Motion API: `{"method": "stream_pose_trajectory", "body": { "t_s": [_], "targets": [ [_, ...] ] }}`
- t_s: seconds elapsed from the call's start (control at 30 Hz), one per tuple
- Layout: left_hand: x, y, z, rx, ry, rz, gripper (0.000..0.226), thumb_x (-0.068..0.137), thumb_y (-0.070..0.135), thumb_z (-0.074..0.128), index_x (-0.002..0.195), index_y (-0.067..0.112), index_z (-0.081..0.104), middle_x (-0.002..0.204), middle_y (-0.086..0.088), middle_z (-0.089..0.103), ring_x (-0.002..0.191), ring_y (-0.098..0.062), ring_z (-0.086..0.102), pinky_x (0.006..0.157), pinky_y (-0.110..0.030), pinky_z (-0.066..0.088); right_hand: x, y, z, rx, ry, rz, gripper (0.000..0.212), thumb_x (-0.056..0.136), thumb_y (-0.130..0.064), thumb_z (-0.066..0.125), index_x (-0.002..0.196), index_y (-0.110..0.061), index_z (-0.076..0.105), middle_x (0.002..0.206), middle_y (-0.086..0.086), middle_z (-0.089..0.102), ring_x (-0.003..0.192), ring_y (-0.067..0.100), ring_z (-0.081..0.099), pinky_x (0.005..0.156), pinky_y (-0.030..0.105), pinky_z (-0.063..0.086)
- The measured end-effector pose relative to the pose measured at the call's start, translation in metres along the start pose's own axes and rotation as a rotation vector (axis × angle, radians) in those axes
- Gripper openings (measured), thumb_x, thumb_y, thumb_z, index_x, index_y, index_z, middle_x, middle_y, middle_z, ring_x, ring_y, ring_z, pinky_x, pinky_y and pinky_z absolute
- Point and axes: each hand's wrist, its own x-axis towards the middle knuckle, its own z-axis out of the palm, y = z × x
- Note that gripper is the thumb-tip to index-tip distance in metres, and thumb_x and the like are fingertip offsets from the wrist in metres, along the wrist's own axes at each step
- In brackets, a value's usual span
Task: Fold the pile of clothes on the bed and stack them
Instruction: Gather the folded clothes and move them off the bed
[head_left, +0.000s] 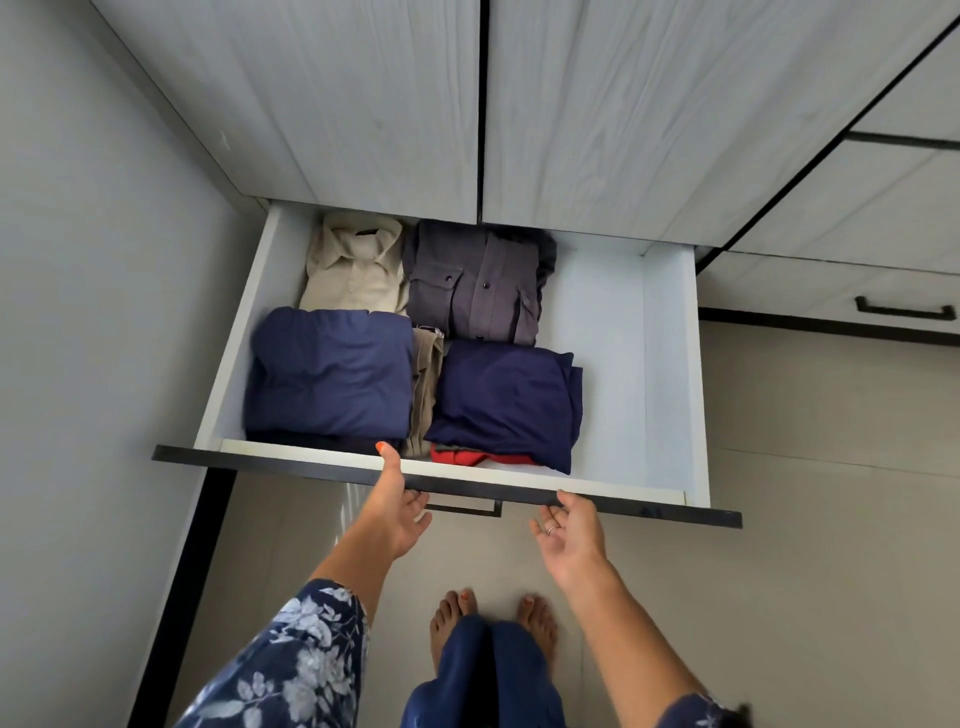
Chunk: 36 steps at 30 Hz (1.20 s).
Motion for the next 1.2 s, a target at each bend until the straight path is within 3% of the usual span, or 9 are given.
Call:
{"method": "stream_pose_trajectory", "body": {
  "t_s": [0.17,0.27,0.5,0.63,0.73,0.8,0.87,1.0,1.2],
  "targets": [
    [0.014,0.021,0.021,0.091,-0.023,0.047,0.083,0.091,0.065,0.034,0.151,0.009,0.017,0.155,-0.007,0.027,0.139,-0.020,0.035,0.113,-0.039,0.029,0.008,-0.018,0.025,-0.011,-0.012,-0.038,0.035,0.098,-0.004,0.044,0.132,0.001,0.046,0.136,0.023,0.048,0.110,0.018,0.049,0.111,0.039,0.031],
    [0.026,0.033,0.033,0.158,0.003,0.081,0.071,0.096,0.052,0.041,0.150,0.011,0.020,0.154,-0.008,0.029,0.138,-0.020,0.036,0.112,-0.039,0.031,0.019,-0.025,0.038,-0.016,-0.018,-0.065,0.017,0.097,-0.002,0.043,0.108,-0.003,0.056,0.105,0.011,0.058,0.096,0.014,0.051,0.108,0.037,0.034],
    [0.051,0.052,0.054,0.553,0.086,0.174,0.045,0.099,0.029,0.046,0.138,0.008,0.035,0.143,-0.012,0.039,0.124,-0.025,0.041,0.103,-0.037,0.034,0.044,-0.044,0.067,-0.119,-0.079,-0.139,0.021,0.094,0.000,0.043,0.082,-0.016,0.048,0.067,-0.002,0.034,0.062,0.008,0.036,0.100,0.031,0.038],
    [0.053,0.070,0.067,0.936,0.037,0.252,0.037,0.100,0.037,0.042,0.123,0.015,0.022,0.144,-0.018,0.035,0.122,-0.028,0.040,0.104,-0.037,0.031,0.053,-0.057,0.087,-0.213,-0.136,-0.223,0.032,0.094,0.003,0.040,0.074,-0.023,0.042,0.072,-0.008,0.038,0.063,0.004,0.035,0.101,0.030,0.034],
    [0.062,0.089,0.078,1.057,-0.035,0.279,0.076,0.099,0.042,0.041,0.148,0.007,-0.006,0.157,-0.016,0.013,0.142,-0.032,0.022,0.113,-0.038,0.022,0.066,-0.068,0.102,-0.278,-0.141,-0.256,0.029,0.093,0.004,0.039,0.079,-0.021,0.041,0.076,-0.007,0.037,0.067,0.004,0.037,0.110,0.033,0.030],
    [0.069,0.100,0.084,1.147,-0.053,0.328,0.087,0.098,0.043,0.041,0.147,0.005,-0.020,0.160,-0.013,-0.004,0.146,-0.032,0.010,0.116,-0.038,0.016,0.071,-0.075,0.110,-0.324,-0.153,-0.283,0.023,0.093,0.005,0.038,0.103,-0.012,0.051,0.081,-0.001,0.044,0.078,0.009,0.045,0.115,0.039,0.025],
    [0.080,0.109,0.087,1.289,-0.039,0.387,0.089,0.098,0.045,0.040,0.146,0.000,-0.020,0.157,-0.016,-0.018,0.147,-0.031,0.002,0.118,-0.037,0.011,0.074,-0.083,0.118,-0.342,-0.157,-0.318,0.053,0.094,0.006,0.037,0.144,-0.009,0.034,0.115,0.007,0.058,0.115,0.019,0.052,0.118,0.041,0.019],
    [0.112,0.124,0.093,1.611,0.152,0.527,0.093,0.094,0.056,0.039,0.148,0.005,-0.017,0.152,-0.025,-0.025,0.145,-0.039,-0.007,0.117,-0.043,0.009,0.086,-0.101,0.137,-0.478,-0.211,-0.395,0.069,0.095,0.004,0.034,0.153,-0.024,0.009,0.157,-0.004,0.020,0.143,0.015,0.024,0.120,0.041,0.013],
    [0.149,0.153,0.104,1.677,0.302,0.736,0.088,0.095,0.055,0.037,0.147,0.020,-0.025,0.149,-0.019,-0.036,0.144,-0.038,-0.017,0.117,-0.047,0.007,0.127,-0.124,0.156,-0.741,-0.224,-0.602,0.070,0.096,-0.004,0.037,0.150,-0.040,0.010,0.158,-0.009,0.017,0.136,0.011,0.032,0.107,0.027,0.021]
  ]
}}
